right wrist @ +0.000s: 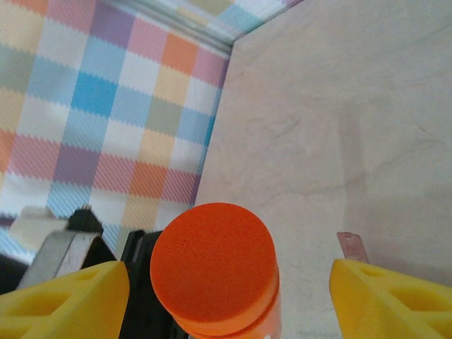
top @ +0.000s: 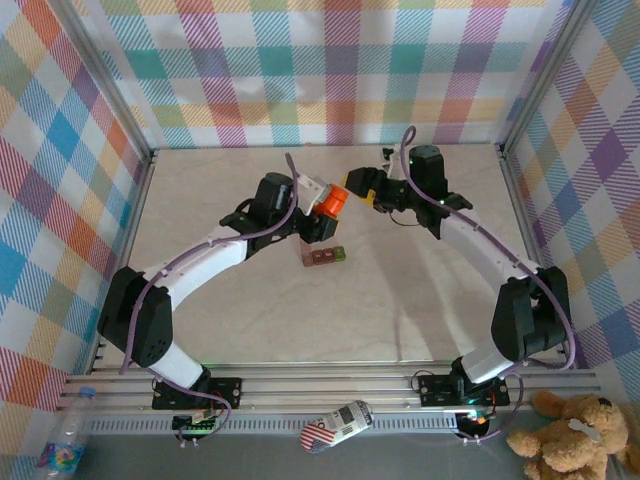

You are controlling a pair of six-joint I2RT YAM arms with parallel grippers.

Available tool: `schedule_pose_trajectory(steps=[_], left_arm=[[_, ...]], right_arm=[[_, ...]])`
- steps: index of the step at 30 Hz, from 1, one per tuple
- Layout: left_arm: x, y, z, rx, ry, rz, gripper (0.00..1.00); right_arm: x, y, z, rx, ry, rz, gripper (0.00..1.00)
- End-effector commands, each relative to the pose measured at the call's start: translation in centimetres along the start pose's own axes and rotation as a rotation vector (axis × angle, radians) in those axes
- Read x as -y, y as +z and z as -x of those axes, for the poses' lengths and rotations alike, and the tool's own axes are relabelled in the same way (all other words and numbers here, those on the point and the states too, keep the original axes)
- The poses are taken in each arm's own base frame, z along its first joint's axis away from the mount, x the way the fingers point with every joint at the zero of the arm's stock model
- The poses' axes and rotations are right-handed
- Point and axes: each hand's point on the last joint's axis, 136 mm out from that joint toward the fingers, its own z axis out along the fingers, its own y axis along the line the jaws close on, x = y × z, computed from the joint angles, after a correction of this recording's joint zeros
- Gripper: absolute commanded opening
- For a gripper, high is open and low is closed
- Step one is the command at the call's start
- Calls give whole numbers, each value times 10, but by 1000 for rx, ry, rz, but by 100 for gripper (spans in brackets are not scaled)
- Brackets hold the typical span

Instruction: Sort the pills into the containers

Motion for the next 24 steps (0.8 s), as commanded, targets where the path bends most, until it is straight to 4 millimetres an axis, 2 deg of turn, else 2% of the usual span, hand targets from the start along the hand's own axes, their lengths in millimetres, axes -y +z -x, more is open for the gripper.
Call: schedule_pose_trajectory(steps=[1,16,21,24], left_arm=[[-9,-11,16,54,96,140,0],[2,-1,15,51,133,148,0],[4,-1,15,55,130,142,0],[5,0,16,57,130,138,0]], right_arm=[[2,-10,10,70,117,-62,75],[-2,18,-5,27,131,-72,73],[-2,25,-7,14,132,-67,70],[0,29,-7,8,134,-68,64]])
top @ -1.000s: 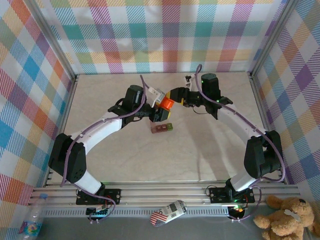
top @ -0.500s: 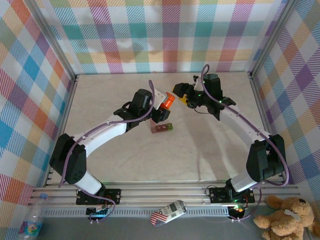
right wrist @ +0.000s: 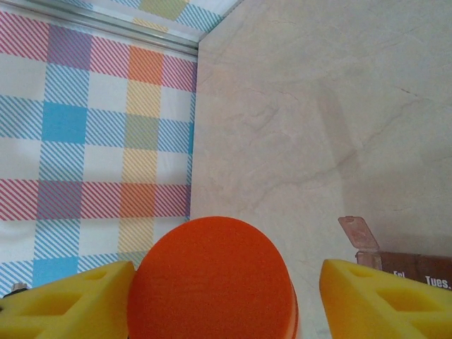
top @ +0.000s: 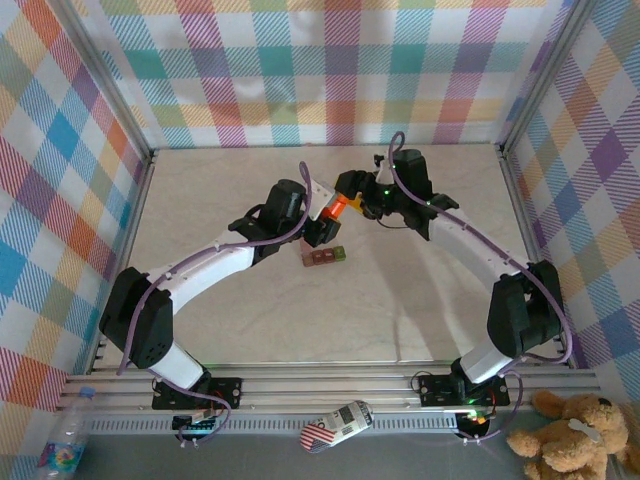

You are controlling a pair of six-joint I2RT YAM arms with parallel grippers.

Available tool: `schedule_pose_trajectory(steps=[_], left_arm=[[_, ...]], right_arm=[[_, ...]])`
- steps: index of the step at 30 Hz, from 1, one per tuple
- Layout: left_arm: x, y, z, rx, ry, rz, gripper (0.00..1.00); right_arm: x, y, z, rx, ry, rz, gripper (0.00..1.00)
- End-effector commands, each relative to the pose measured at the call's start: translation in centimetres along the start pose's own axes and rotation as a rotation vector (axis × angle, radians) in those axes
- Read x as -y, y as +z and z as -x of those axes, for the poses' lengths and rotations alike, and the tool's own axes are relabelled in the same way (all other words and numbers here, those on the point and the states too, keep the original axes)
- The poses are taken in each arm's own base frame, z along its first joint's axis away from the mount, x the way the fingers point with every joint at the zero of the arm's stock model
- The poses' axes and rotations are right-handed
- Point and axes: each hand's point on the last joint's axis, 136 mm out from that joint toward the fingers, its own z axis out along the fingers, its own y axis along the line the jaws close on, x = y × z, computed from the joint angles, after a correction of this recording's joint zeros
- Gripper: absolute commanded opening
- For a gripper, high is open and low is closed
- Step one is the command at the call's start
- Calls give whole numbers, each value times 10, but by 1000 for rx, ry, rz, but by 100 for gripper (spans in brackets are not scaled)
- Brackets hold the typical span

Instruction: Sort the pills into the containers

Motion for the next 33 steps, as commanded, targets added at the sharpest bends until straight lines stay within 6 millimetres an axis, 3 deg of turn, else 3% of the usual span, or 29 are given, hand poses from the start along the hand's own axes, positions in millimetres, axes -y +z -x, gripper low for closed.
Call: schedule_pose_trajectory(steps=[1,5,8,14,19,24,25,28,30,33], left_arm=[[5,-7,20,76,20,-1,0],[6,-6,21,78,13,-5,0],[7,-6,20,78,8,-10,0],[15,-16,27,99,-39,-98,0],[29,-32,36,128,-93,-252,0],[30,-35,39,131,-98,-261,0],[27,-33,39,129,-98,-242,0],[15,-27,34,111,-97,-175,0],[4,-23,30,103,-95,-105,0],[-11,-20,25,98,-72,-9,0]], right_arm=[[-10,4,4,2,-15,19,61],[-12,8,2,-24,-25,45,45],[-17,12,-3,-57,-69,93,40],[-21,4,-4,-99,-254,204,39],[-18,-9,-9,-122,-511,263,40],[-3,-8,-4,-129,-514,207,40],[-3,-8,-1,-120,-482,199,41],[-2,-10,11,-71,-346,161,62],[-2,-15,19,-21,-243,130,70],[-1,-25,26,56,-106,99,73]])
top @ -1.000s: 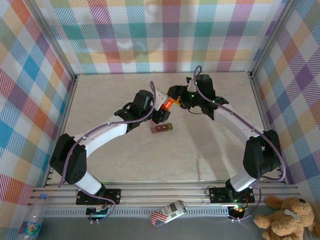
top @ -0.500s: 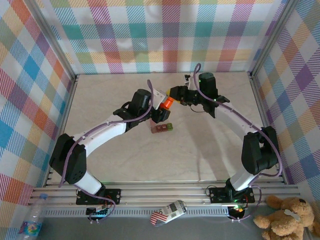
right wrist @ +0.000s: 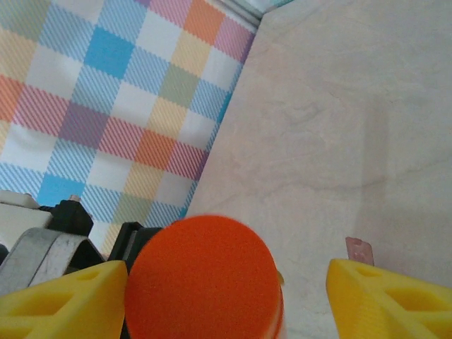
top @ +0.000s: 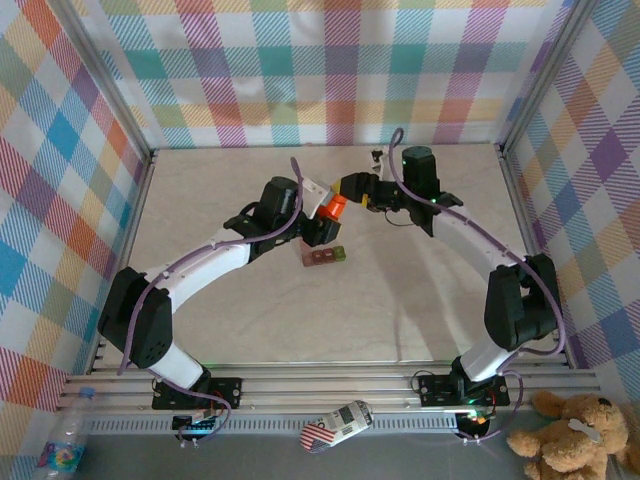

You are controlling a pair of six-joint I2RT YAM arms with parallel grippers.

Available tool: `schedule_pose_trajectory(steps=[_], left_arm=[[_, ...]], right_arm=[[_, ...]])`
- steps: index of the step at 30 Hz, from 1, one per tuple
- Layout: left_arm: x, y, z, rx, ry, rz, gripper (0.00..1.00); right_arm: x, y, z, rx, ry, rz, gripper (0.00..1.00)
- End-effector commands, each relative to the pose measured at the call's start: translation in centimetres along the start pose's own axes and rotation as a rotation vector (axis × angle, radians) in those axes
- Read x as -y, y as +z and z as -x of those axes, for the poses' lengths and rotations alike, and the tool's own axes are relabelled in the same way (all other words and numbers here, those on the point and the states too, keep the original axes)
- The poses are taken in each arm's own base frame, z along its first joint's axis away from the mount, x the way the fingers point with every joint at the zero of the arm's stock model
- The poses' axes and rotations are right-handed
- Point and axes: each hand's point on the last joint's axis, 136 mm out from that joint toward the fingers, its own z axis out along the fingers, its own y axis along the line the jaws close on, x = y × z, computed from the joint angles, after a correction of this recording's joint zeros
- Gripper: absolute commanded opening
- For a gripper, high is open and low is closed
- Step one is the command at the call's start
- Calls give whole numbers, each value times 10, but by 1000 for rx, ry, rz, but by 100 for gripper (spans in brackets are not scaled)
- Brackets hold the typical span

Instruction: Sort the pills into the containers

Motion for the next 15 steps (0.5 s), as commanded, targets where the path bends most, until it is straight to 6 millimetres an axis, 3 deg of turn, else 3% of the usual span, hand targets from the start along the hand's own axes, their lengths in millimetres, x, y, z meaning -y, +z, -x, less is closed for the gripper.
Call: schedule_pose_trajectory(steps=[1,7,15], left_arm=[[-15,-18,25,101,48,118,0],[-23,-17,23,111,95,198,0],[-16,-13,24,110,120,181,0]], right_arm=[[6,-20,21,156,162,-83,74],[10,-21,15,196,265,-135,75],[-6,3,8,143,237,-104,74]])
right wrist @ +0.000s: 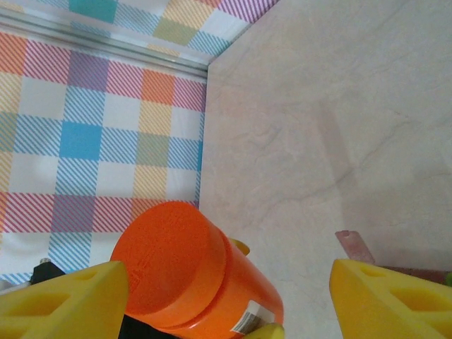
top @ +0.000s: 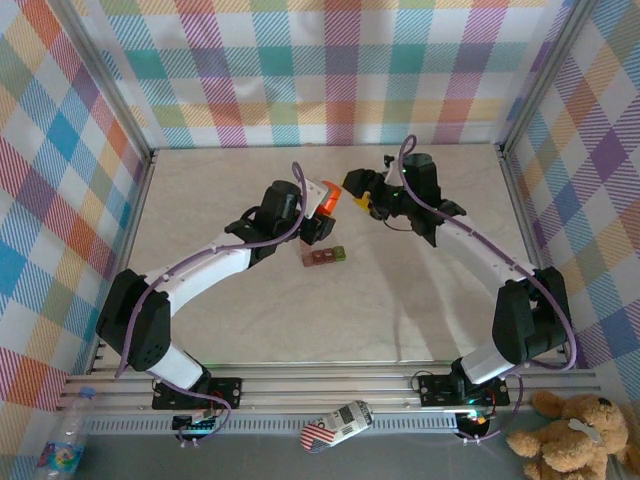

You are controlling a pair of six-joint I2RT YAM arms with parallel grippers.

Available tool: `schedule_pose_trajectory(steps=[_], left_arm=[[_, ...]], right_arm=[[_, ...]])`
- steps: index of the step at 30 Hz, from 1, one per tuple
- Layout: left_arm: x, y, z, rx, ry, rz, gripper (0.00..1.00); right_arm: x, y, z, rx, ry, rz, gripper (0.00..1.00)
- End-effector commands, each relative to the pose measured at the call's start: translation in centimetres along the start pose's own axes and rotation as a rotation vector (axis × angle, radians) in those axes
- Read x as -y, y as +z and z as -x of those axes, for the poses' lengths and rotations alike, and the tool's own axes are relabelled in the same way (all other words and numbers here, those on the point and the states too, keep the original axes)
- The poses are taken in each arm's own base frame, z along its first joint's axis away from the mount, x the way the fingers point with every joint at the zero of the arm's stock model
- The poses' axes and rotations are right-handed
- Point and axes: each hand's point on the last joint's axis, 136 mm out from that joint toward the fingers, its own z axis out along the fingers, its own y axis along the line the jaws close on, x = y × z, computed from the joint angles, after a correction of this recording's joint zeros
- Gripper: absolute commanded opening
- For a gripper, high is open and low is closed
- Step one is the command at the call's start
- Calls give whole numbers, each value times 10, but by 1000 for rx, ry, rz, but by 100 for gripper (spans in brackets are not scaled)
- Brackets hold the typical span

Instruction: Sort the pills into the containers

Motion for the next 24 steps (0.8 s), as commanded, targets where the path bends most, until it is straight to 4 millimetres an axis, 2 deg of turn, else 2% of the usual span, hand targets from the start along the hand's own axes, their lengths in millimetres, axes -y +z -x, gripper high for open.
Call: schedule_pose_trajectory(steps=[1,18,24], left_arm=[[2,-11,22,79,32,7,0],[12,-12,27,88,25,-37,0],[28,-16,31,93,-5,-152,0]], right_arm=[[-15,8,2,1,-10,27,74],[-25,26,-14,-54,-34,60,67],[-25,24,-17,-63,-53,69,64]])
